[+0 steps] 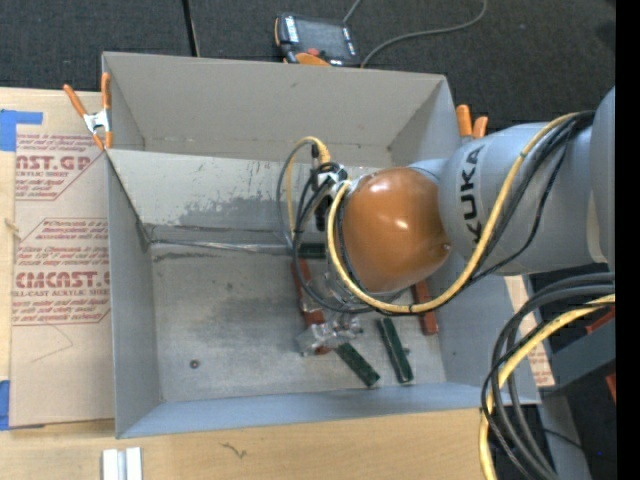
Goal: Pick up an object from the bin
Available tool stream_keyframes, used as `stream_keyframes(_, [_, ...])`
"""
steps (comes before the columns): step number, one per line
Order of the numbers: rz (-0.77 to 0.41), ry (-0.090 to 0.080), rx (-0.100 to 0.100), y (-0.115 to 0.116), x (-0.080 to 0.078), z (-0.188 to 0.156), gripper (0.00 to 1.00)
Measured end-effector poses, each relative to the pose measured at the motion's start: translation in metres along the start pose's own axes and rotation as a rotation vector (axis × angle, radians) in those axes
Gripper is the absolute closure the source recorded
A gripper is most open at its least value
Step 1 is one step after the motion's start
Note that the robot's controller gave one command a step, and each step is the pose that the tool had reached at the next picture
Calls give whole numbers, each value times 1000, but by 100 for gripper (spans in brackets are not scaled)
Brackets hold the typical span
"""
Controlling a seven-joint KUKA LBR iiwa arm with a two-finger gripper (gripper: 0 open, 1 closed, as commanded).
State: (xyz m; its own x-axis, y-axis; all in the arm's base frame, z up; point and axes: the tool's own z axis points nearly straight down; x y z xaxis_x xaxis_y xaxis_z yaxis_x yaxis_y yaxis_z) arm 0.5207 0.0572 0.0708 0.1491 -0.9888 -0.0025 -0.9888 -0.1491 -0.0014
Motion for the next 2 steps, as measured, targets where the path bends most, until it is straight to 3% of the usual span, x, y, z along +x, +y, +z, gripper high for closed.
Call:
stream_keyframes(1, [88,1,-2,18,63,1,100])
stream_keyframes(2, [108,-1,10,-45,40,-83,100])
